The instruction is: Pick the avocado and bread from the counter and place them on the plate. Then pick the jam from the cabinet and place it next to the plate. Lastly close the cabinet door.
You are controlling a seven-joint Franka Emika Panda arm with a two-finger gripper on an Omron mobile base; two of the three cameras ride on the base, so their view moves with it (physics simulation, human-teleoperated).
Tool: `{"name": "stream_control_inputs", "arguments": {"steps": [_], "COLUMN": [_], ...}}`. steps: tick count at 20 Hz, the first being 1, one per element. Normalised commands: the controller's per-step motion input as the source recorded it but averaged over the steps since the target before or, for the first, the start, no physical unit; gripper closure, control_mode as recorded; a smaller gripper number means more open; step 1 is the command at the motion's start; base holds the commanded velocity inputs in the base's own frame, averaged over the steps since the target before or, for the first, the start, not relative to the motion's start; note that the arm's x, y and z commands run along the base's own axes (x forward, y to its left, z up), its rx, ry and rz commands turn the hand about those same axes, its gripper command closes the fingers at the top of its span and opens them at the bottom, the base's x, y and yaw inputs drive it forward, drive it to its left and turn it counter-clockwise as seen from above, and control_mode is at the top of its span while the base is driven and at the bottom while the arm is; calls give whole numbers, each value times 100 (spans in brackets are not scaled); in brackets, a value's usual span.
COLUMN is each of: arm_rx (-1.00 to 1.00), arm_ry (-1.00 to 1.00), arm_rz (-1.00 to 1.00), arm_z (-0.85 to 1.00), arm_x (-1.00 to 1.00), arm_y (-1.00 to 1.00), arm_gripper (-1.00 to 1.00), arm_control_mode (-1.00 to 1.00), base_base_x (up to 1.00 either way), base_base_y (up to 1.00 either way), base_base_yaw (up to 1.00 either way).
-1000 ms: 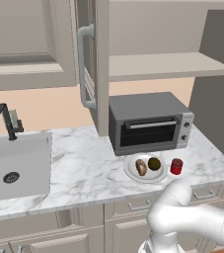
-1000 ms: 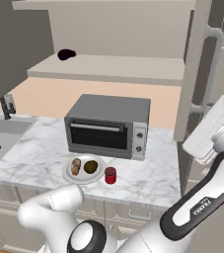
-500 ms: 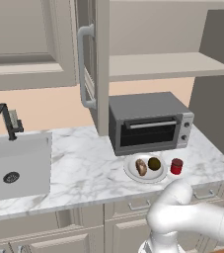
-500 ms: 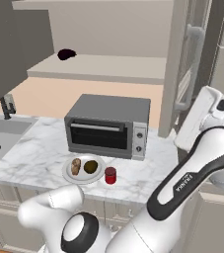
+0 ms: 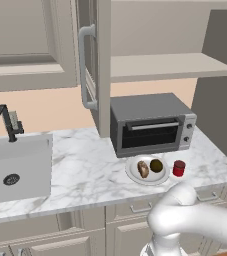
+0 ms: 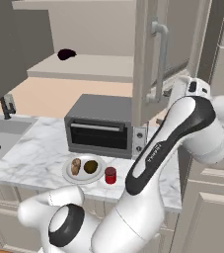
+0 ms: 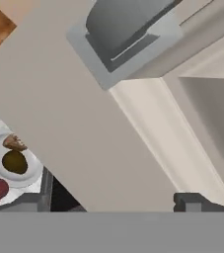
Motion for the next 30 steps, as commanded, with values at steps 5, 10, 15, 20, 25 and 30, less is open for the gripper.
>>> {"name": "stream_control_inputs", "arguments": {"steps": [5, 10, 15, 20, 25, 30], "arm_rx": [-22, -7, 0, 0, -2, -1], "arm_ry": [0, 2, 1, -2, -9, -3], "arm_rz": [0, 0, -2, -4, -5, -4], "arm_z": [8, 15, 10, -2, -6, 0], "arm_x": [0, 4, 31, 80, 90, 83], "arm_y": [64, 69, 83, 86, 74, 60], "arm_gripper": [-100, -100, -100, -100, -100, -100], "arm_control_mode": [-100, -100, -100, -100, -100, -100], "base_base_x": [0, 0, 0, 0, 0, 0], "base_base_y": [0, 0, 0, 0, 0, 0], "base_base_yaw": [0, 0, 0, 0, 0, 0]}}
